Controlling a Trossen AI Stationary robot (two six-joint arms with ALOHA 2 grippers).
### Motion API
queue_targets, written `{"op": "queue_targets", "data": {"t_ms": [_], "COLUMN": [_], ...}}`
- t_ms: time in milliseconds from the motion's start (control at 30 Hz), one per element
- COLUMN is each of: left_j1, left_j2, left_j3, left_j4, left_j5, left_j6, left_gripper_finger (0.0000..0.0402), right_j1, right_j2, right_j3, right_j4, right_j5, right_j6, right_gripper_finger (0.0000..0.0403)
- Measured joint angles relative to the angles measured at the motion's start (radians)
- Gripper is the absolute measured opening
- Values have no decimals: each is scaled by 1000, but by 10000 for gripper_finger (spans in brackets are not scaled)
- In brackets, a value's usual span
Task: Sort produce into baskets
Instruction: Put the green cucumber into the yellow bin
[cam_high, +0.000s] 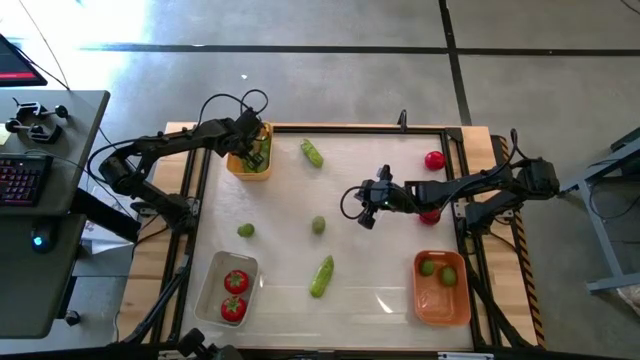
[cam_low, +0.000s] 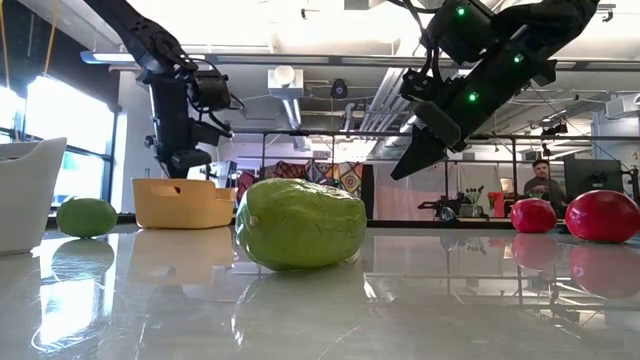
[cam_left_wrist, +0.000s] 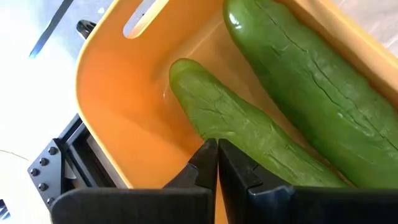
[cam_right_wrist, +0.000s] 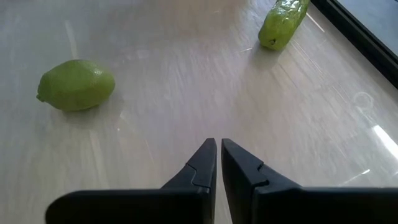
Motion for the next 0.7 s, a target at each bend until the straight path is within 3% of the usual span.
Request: {"op": "queue_targets", "data": {"t_ms": [400,700], "left_j1": [0,0], "left_j2": [3,95], "left_j3": [0,1], "left_j4": [-4,0], "left_j5": [-9,4], "left_j6": [1,2], "left_gripper_finger": [0,0], "right_j1": [0,0], "right_j2": [0,0], "right_j3": [0,0], "right_j4": [0,0], "right_j5": [0,0], "right_j6": [0,0], "right_gripper_finger": [14,14]}}
